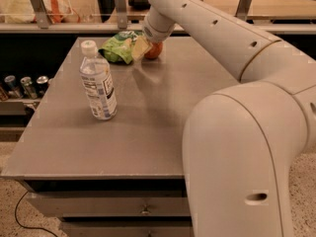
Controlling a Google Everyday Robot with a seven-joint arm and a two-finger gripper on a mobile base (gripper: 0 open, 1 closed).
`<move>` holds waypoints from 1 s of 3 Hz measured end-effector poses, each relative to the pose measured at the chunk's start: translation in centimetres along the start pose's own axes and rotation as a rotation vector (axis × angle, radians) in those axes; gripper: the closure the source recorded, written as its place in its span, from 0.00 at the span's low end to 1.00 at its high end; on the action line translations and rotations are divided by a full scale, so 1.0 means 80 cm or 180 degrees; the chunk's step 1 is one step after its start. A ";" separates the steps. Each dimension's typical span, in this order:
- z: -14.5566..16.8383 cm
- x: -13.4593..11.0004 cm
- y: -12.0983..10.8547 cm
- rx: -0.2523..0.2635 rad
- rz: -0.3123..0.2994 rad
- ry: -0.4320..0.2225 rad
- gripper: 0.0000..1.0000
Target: Move apple near green rice chip bag
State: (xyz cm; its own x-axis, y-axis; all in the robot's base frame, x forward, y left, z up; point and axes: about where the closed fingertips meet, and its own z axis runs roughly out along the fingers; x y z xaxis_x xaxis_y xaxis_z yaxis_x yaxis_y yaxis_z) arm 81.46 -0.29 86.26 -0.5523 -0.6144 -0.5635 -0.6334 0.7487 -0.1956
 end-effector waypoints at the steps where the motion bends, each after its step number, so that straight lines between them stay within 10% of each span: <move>1: 0.003 0.003 0.004 -0.0049 0.0000 0.0003 0.00; 3: -0.016 0.024 0.001 -0.0330 -0.0285 -0.0048 0.00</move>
Offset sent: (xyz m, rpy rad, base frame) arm -0.0129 -0.0136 0.0084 0.0235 -0.0010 0.1033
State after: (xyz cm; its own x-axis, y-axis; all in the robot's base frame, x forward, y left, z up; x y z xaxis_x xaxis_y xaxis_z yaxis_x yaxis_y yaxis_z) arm 79.68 -1.73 86.21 -0.4832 -0.6732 -0.5598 -0.7328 0.6608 -0.1620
